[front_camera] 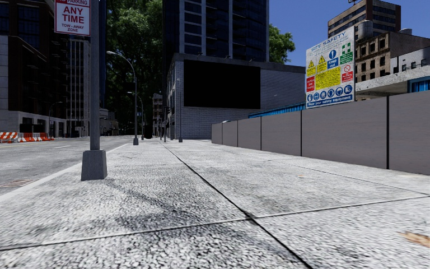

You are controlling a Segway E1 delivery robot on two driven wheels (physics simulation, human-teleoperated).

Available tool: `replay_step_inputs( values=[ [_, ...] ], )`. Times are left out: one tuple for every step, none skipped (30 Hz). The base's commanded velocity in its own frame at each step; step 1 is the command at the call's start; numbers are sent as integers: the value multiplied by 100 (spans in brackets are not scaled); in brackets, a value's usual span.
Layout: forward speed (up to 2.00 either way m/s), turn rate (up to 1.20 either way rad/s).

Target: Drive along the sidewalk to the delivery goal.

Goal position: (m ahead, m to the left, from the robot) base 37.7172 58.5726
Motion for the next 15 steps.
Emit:
replay_step_inputs(
  values=[
    [0, 0],
    [0, 0],
    [0, 0],
    [0, 0],
    [0, 0],
    [0, 0],
    [0, 0],
    [0, 0],
    [0, 0],
    [0, 0],
    [0, 0],
    [0, 0],
    [0, 0],
    [0, 0],
    [0, 0]
  ],
)
